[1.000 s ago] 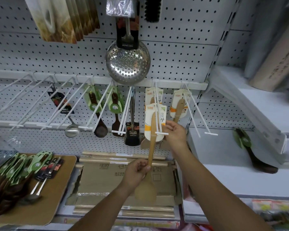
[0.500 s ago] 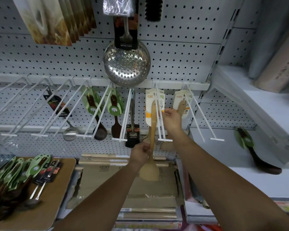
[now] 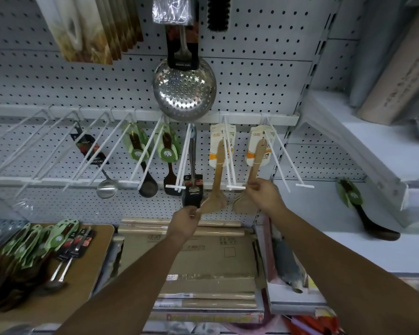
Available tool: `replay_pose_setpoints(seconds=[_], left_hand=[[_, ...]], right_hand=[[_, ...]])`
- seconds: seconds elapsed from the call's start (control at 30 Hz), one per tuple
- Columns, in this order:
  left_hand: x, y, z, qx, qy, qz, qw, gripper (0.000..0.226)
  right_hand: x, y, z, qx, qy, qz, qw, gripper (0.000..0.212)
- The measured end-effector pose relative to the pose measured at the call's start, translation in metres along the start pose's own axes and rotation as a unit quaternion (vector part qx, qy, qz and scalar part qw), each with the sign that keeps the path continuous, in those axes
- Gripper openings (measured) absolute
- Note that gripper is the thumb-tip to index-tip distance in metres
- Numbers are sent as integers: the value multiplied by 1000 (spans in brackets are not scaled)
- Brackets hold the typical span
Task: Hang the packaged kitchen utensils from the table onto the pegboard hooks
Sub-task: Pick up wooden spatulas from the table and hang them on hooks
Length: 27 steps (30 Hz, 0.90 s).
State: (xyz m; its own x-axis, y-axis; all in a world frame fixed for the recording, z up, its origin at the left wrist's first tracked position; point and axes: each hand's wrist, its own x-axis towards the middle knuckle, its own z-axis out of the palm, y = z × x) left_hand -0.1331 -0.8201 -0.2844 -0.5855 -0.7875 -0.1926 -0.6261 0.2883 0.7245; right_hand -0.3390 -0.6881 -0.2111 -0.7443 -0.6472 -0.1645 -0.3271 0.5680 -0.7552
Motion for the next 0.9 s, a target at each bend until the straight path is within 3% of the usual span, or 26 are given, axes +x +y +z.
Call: replay_pose_setpoints(seconds=[0.2, 0.3, 0.47, 0.6, 0.73, 0.9], left_hand=[[-72, -30, -59, 92, 81, -35, 992, 51], [-121, -51, -90, 208, 99, -60, 971, 59], [-199, -96, -144, 276, 124, -151, 941, 84], [-267, -127, -191, 324, 147, -202, 913, 79], [-328, -155, -232, 300, 157, -271, 901, 87], [-387, -212, -275, 285, 198, -315, 883, 89]], right_hand=[[-30, -8, 27, -105, -128, -121, 979, 45], [-50, -30, 61, -190, -190, -208, 941, 55], [-98, -81, 126, -265, -273, -345, 858, 74], [-144, -129, 173, -284, -299, -436, 800, 68], [-197, -174, 222, -272, -316, -511, 752, 65], [-256, -219, 293, -282, -332, -554, 710, 71]])
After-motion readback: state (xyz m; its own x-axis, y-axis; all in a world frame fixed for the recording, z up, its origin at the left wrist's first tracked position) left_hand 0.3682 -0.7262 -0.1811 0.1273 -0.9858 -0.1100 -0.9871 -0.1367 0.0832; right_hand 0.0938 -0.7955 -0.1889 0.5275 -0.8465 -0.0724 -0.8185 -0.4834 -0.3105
